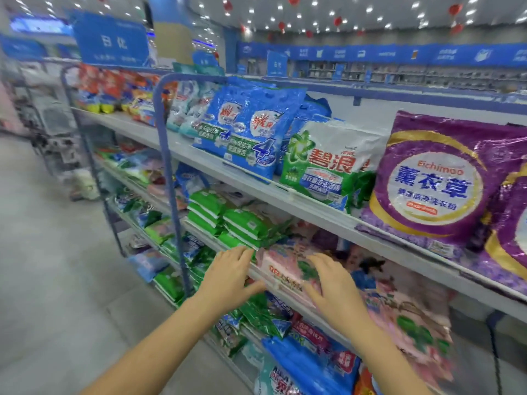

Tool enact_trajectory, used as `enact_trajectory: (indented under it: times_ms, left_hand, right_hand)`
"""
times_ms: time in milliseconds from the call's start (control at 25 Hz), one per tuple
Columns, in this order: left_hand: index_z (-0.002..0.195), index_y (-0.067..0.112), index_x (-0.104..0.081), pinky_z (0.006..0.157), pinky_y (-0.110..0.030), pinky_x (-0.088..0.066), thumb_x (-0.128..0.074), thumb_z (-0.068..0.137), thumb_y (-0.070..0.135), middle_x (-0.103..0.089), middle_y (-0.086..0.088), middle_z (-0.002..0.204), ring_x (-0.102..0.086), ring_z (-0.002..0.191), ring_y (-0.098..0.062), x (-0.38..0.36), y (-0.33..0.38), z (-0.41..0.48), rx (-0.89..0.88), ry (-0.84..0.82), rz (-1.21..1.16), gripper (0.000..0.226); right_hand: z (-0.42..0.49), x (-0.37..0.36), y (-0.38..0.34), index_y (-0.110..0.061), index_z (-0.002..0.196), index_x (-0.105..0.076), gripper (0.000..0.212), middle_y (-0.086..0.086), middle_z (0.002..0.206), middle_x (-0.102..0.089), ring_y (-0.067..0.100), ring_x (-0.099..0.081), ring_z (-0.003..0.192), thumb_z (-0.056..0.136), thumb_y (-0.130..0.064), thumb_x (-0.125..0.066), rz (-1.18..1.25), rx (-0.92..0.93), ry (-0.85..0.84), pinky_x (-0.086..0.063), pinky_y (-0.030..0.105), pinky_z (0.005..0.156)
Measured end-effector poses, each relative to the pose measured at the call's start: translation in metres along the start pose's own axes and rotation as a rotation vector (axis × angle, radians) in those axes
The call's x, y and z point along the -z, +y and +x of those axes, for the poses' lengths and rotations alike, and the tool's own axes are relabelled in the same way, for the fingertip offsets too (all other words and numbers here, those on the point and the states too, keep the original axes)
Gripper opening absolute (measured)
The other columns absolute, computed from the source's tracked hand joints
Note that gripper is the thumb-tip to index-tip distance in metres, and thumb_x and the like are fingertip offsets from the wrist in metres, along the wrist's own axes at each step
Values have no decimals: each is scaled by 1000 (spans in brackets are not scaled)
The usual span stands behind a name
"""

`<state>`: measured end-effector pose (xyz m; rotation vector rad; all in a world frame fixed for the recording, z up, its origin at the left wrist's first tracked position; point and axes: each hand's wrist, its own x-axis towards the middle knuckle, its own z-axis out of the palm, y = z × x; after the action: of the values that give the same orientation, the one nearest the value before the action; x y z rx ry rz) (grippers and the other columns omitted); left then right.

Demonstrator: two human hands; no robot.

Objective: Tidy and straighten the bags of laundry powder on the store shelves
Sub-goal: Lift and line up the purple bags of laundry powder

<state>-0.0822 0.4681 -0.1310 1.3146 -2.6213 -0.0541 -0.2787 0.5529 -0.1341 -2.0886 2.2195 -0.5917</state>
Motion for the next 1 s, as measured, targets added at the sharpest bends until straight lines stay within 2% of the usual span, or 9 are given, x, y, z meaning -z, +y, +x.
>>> enact_trajectory:
  times_ms: [160,320,480,560,680,760,840,880,1000]
  left_hand:
    - [148,15,-16,116,-34,-18,-43,87,63,-25,-3,153,-24,140,-19,-14,-42,1,78,-17,-9,82]
    - [147,13,-20,113,-32,-19,-45,90,56,-30,-4,149,-28,137,-19,-29,-74,35,14,38,-24,75]
    - [146,10,-22,114,-34,-19,-48,90,52,-30,-7,150,-27,137,-22,-52,-104,83,-85,-8,-22,75]
    - [145,9,-23,115,-36,-19,-49,90,51,-28,-9,151,-26,139,-23,-64,-123,110,-149,1,-15,74]
    - [145,9,-23,116,-37,-16,-50,90,49,-27,-12,151,-24,139,-25,-77,-135,143,-207,14,-8,73]
    - [142,6,-31,115,-41,-17,-56,87,46,-33,-16,148,-29,137,-29,-88,-137,165,-242,40,-4,72]
    - [130,0,-47,110,-48,-27,-64,81,44,-48,-25,133,-44,126,-37,-103,-135,188,-287,137,-6,68]
    - [126,-1,-51,108,-50,-29,-64,81,46,-52,-26,128,-47,122,-39,-111,-134,199,-293,185,-8,67]
    - [134,5,-45,112,-48,-21,-42,87,58,-44,-20,140,-38,132,-34,-135,-131,228,-279,182,-2,71]
  right_hand:
    - [32,-37,-14,-16,142,-29,53,0,145,-35,19,-34,131,96,-38,-45,-30,-1,-92,-27,30,107]
    - [69,-68,-8,-13,137,-37,50,5,138,-43,23,-40,126,94,-36,-49,-83,-71,-110,-33,33,103]
    - [102,-99,5,-13,135,-40,50,9,135,-47,27,-44,123,91,-34,-52,-108,-236,-96,-37,36,100]
    - [122,-112,14,-13,136,-40,49,11,135,-48,29,-46,122,92,-33,-50,-119,-379,-86,-39,37,99]
    - [144,-127,34,-9,123,-49,36,14,123,-56,31,-53,110,94,-30,-49,-100,-552,-32,-44,38,90]
    - [158,-136,56,-11,124,-50,37,12,124,-56,30,-53,110,92,-30,-52,-153,-590,35,-44,37,90]
    - [171,-144,81,-12,126,-50,40,12,122,-59,31,-57,107,92,-33,-51,-244,-640,64,-48,37,85]
    - [177,-150,94,-9,127,-50,41,15,123,-59,32,-57,107,92,-31,-51,-280,-650,71,-49,37,84]
    - [199,-163,131,-6,123,-51,41,15,143,-43,32,-51,119,91,-30,-53,-344,-614,93,-47,37,91]
